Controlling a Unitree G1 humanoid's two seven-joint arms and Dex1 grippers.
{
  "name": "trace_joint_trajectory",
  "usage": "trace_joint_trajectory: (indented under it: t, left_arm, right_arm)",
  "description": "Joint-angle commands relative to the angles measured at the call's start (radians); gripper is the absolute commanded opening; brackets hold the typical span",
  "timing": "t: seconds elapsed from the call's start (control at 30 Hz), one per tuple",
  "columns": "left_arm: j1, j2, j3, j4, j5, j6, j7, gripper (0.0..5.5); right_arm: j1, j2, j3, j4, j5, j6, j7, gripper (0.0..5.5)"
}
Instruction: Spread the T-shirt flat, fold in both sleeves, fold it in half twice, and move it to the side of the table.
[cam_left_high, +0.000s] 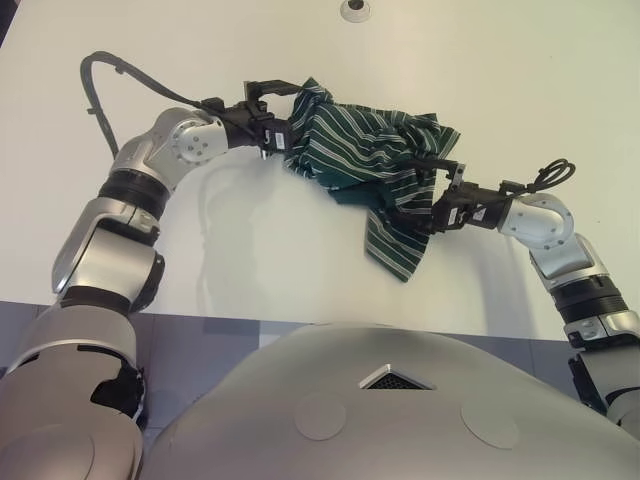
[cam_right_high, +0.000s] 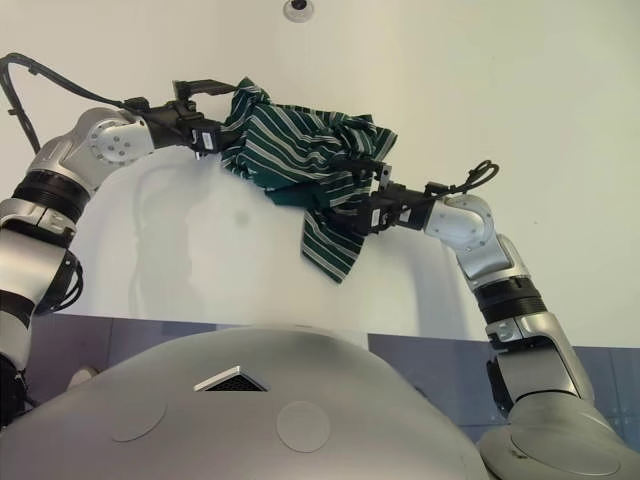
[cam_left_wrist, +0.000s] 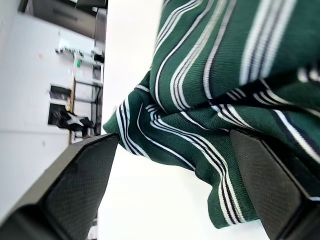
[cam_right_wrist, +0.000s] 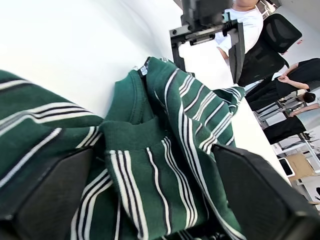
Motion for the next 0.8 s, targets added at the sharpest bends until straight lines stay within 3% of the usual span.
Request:
trace_joint_trajectory:
  t: [0.03, 0.23, 0.8]
  left_arm:
    - [0.198, 0.182, -0.144, 0.064, 0.239, 0.029, -0.019, 4.05]
    - [0.288, 0.291, -0.115, -0.010, 0.161, 0.018, 0.032, 4.05]
    - [0.354, 0.383, -0.075, -0.131, 0.111, 0.121, -0.052, 4.05]
  right_arm:
    - [0.057, -0.083, 0.004, 0.111, -0.132, 0.065, -0.016, 4.37]
    - [0.066, -0.136, -0.017, 0.201, -0.140, 0.077, -0.079, 4.37]
    - [-0.086, -0.265, -0.065, 0.532, -0.191, 0.098, -0.261, 4.37]
